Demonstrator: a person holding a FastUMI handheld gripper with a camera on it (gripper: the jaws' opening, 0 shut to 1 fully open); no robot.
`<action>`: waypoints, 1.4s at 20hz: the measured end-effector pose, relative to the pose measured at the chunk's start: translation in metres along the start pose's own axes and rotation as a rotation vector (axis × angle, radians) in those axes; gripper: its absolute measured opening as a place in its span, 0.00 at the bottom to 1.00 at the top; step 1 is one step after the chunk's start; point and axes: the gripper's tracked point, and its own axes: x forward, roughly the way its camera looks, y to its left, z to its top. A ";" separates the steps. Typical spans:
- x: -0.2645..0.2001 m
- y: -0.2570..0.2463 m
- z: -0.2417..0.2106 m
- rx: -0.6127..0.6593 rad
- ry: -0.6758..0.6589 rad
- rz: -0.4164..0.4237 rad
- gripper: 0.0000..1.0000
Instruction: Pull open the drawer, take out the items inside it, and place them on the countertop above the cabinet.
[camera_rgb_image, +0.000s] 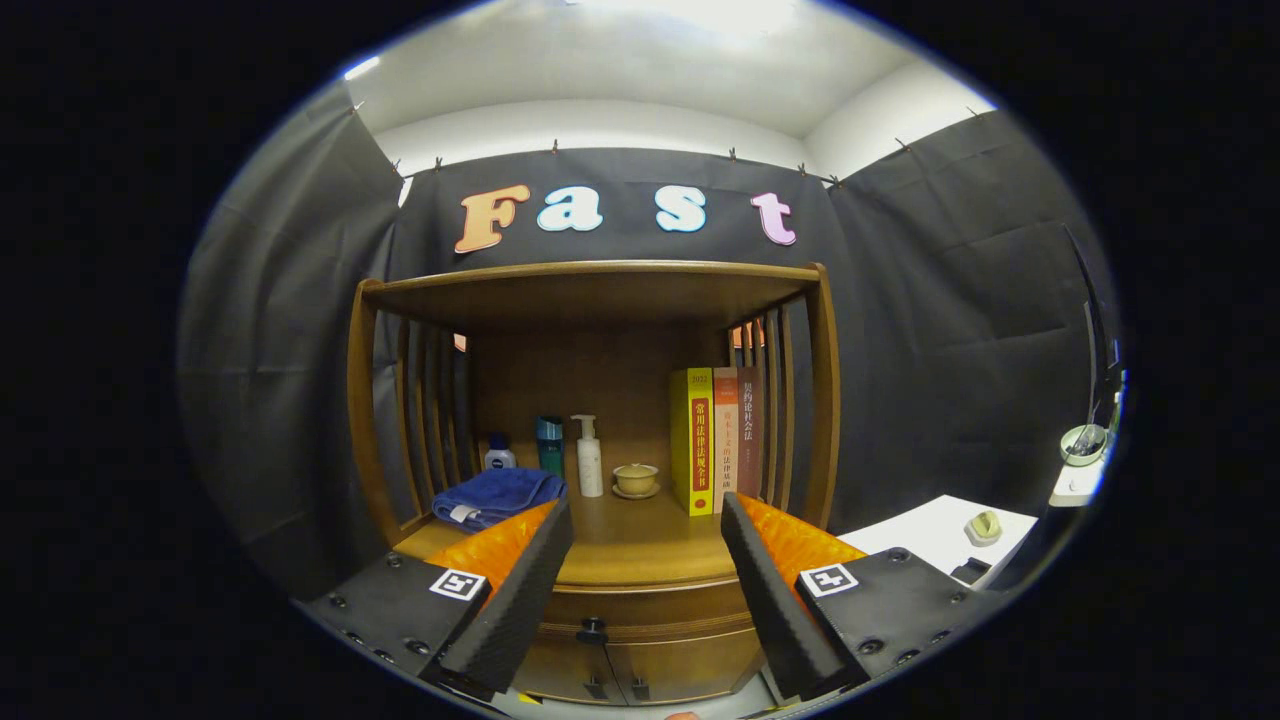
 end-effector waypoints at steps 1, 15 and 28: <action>0.001 0.000 -0.004 0.002 0.000 0.000 0.98; 0.057 0.038 -0.148 0.052 0.055 0.086 1.00; 0.100 0.056 -0.277 0.022 0.234 0.102 0.86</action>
